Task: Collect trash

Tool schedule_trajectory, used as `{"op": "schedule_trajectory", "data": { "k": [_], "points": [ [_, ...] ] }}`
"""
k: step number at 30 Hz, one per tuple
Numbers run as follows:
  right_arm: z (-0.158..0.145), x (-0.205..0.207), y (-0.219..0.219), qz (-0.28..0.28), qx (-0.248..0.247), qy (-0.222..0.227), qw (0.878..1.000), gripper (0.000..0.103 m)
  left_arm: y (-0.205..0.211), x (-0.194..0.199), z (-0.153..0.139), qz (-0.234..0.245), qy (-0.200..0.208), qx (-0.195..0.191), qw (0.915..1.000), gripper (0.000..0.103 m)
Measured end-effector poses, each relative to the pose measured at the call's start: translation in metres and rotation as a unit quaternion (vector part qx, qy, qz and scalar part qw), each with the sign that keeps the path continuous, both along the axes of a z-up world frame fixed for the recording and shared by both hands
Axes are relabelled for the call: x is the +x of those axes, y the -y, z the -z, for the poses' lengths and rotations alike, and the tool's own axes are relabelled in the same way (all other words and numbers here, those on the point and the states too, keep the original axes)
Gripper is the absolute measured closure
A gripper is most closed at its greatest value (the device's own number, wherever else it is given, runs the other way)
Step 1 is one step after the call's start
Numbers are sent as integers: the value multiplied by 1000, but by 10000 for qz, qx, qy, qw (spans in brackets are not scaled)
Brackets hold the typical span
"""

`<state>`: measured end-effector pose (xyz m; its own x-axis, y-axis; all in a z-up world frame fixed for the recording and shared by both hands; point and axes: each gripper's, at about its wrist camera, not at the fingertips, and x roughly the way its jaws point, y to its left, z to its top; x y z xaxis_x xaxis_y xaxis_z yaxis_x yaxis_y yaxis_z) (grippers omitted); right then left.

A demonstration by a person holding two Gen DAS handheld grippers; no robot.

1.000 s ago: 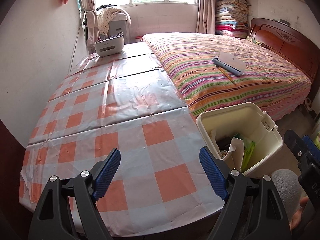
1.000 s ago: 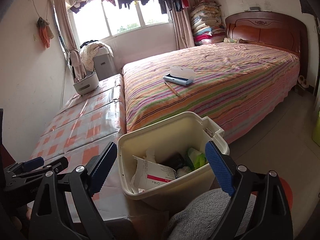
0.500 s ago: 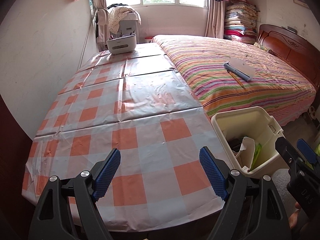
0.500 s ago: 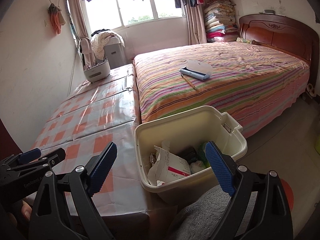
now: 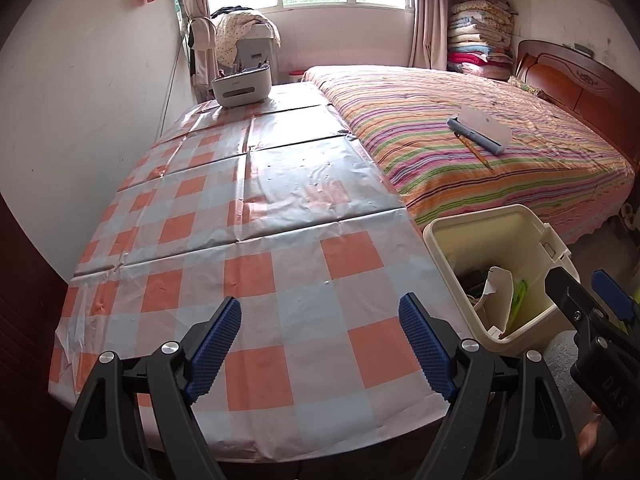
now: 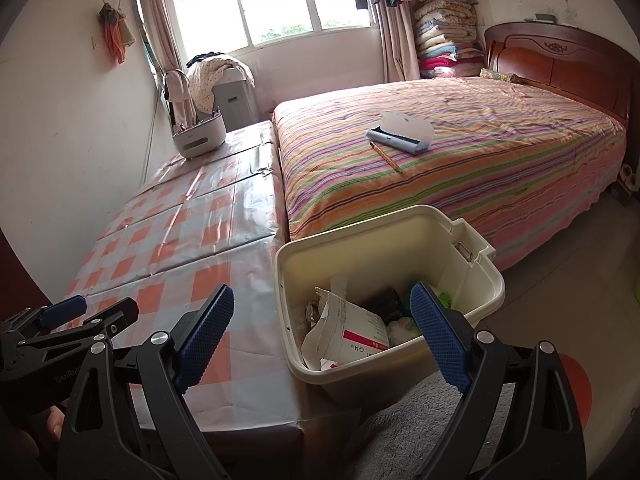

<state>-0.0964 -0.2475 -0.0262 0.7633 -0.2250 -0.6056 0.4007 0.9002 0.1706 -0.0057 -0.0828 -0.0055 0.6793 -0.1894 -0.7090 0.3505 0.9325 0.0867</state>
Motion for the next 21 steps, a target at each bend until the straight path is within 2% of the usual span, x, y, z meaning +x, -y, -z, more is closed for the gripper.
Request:
{"op": "schedule_trajectory", "data": {
  "k": [21],
  "points": [
    [9,3,7,-28,174,-96,9998,14,6,-2,2,46,21,194,9998,24]
  ]
}}
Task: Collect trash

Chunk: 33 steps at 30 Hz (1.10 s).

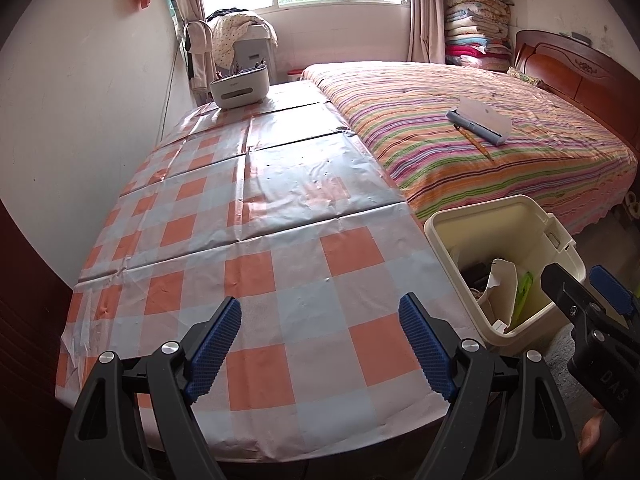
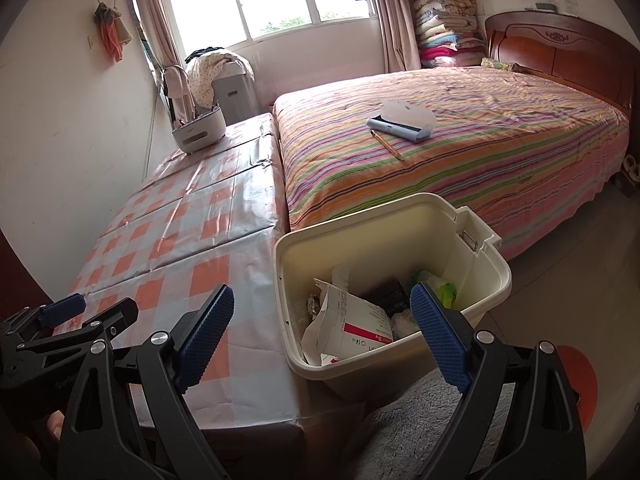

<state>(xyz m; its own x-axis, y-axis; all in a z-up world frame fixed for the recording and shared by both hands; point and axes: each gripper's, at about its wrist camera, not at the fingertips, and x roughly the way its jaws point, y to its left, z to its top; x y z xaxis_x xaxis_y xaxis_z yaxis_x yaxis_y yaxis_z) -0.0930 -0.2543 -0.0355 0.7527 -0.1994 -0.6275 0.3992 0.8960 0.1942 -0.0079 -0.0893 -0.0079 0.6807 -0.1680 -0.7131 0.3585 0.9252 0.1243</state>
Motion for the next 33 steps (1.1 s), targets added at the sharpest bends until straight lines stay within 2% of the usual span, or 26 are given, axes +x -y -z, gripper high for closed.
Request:
{"op": "schedule_trajectory", "data": {
  "k": [33],
  "points": [
    [22,-1,36,277,386,-138,9988,14,44,-1,8,477,-14,275,9985,24]
  ]
}}
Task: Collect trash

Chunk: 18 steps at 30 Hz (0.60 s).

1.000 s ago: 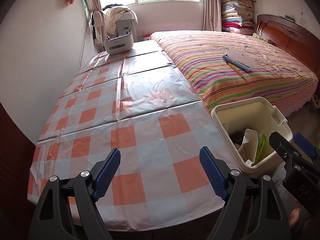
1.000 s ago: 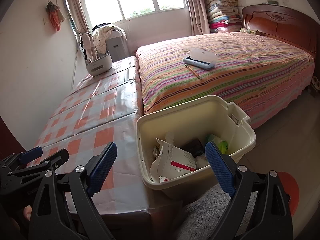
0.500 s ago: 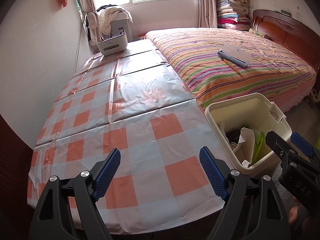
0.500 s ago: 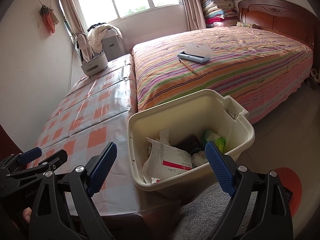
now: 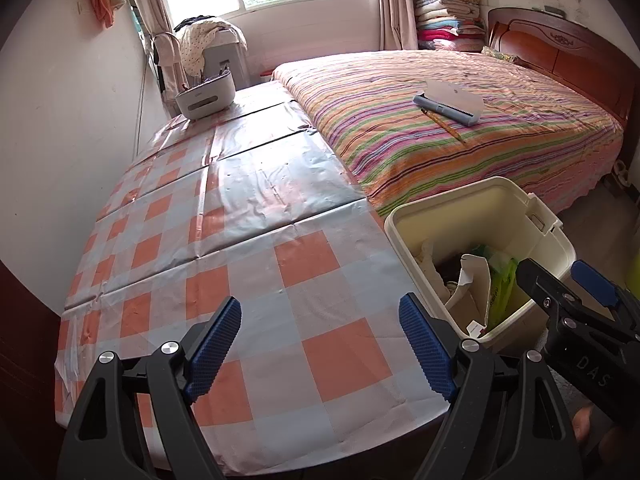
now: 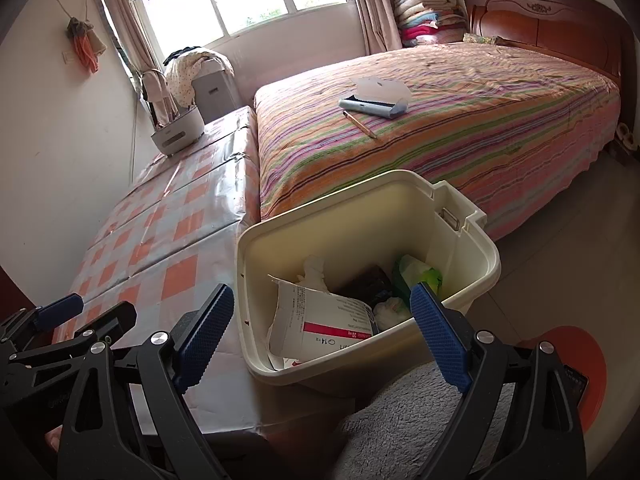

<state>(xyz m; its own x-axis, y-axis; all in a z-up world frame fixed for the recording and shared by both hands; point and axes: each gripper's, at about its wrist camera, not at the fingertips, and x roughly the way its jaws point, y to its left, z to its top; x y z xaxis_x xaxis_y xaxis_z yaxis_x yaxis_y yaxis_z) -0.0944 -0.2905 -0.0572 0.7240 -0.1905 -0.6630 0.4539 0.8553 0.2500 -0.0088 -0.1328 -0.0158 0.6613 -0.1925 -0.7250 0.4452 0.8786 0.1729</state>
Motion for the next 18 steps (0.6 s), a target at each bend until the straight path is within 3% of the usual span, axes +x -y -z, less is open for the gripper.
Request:
{"op": "schedule_trajectory", "data": {
  "k": [11,18],
  "points": [
    [1,-1,6,77,45,-5,10000,14,16,-9,-3,275,196,107,9994,24],
    [3,-2,10,130,67,-15,9999,14,19,-9,-3,358,45,26,9993,24]
  ]
}}
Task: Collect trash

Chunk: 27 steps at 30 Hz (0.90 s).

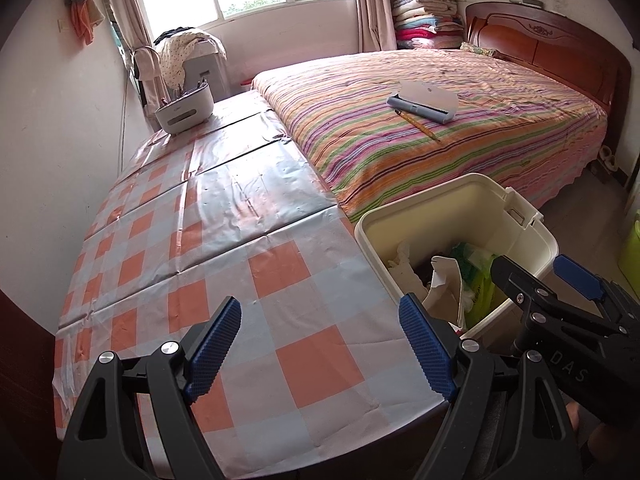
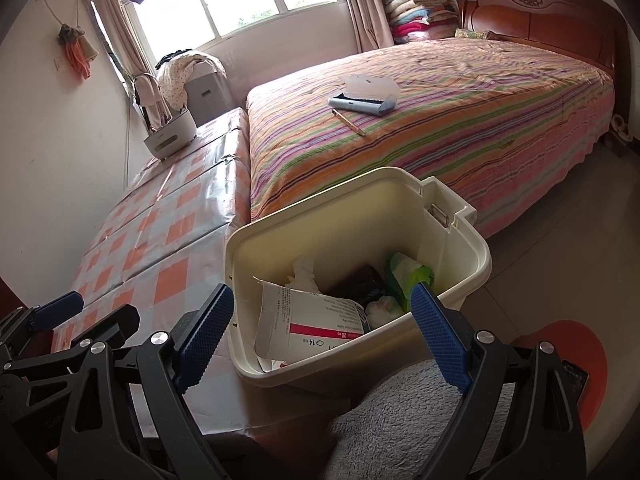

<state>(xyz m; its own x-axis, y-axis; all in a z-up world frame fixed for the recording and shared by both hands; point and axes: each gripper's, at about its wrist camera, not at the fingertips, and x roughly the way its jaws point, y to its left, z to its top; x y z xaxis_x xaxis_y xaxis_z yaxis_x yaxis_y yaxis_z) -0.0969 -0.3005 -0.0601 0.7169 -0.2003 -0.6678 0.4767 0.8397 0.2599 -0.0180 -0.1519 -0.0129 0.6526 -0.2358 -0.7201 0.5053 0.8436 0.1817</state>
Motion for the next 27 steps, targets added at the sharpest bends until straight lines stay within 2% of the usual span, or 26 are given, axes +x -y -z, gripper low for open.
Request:
{"op": "schedule_trajectory", "data": {
  "k": [13,23,27],
  "points": [
    [-2,-3,10,183,-85,54,9998,14,-2,0,2,79,-152,-144,9997,24],
    [-4,-3,13,228,-131,75,9996,14,-2,-2,3,44,-44,-63,10000,24],
    [-7,-3,12,233,-153,92,9996,14,-7,1,2,12,-67,-143,9999,24]
  ]
}}
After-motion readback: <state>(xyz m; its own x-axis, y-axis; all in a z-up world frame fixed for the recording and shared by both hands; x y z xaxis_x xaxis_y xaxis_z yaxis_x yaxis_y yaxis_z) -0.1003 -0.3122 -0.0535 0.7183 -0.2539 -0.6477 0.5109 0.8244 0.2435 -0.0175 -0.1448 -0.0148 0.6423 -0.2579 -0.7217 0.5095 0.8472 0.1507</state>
